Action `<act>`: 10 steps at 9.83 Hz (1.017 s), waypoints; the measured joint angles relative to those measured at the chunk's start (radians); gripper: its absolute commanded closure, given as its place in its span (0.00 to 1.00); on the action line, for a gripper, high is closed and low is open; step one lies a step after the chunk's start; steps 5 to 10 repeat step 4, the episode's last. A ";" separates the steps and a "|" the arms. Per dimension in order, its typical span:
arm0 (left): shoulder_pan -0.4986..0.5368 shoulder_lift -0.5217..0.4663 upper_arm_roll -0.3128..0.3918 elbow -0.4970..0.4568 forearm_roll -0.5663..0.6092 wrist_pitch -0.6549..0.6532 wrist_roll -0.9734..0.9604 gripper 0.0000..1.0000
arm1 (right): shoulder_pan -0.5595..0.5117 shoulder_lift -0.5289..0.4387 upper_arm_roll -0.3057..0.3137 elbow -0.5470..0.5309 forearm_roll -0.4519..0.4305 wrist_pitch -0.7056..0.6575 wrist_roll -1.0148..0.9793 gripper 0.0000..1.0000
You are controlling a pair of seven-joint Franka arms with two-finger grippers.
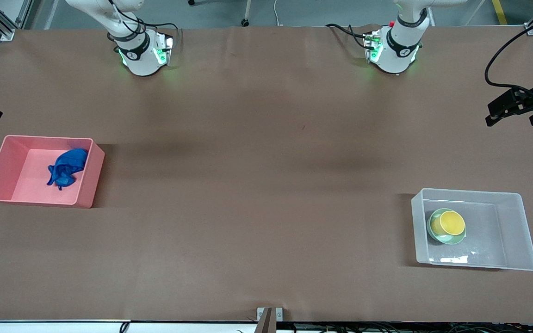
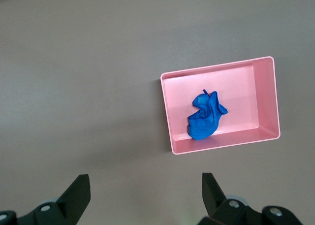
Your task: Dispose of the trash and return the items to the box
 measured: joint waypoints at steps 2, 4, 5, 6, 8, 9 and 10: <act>0.000 -0.001 -0.005 -0.003 0.000 -0.015 0.000 0.00 | 0.000 0.000 0.000 0.000 0.000 0.000 0.000 0.00; 0.000 -0.001 -0.005 -0.004 0.000 -0.021 0.000 0.00 | 0.000 0.000 0.000 0.000 0.000 0.000 0.000 0.00; 0.000 -0.001 -0.005 -0.004 0.000 -0.021 0.000 0.00 | 0.000 0.000 0.000 0.000 0.000 0.000 0.000 0.00; 0.000 -0.001 -0.005 -0.004 0.000 -0.021 0.000 0.00 | 0.000 0.000 0.000 0.000 0.000 0.000 0.000 0.00; 0.000 -0.001 -0.005 -0.004 0.000 -0.021 0.000 0.00 | 0.000 0.000 0.000 0.000 0.000 0.000 0.000 0.00; 0.000 -0.001 -0.005 -0.004 0.000 -0.021 0.000 0.00 | 0.000 0.000 0.000 0.000 0.000 0.000 0.000 0.00; 0.000 -0.001 -0.005 -0.004 0.000 -0.021 0.000 0.00 | 0.000 0.000 0.000 0.000 0.000 0.000 0.000 0.00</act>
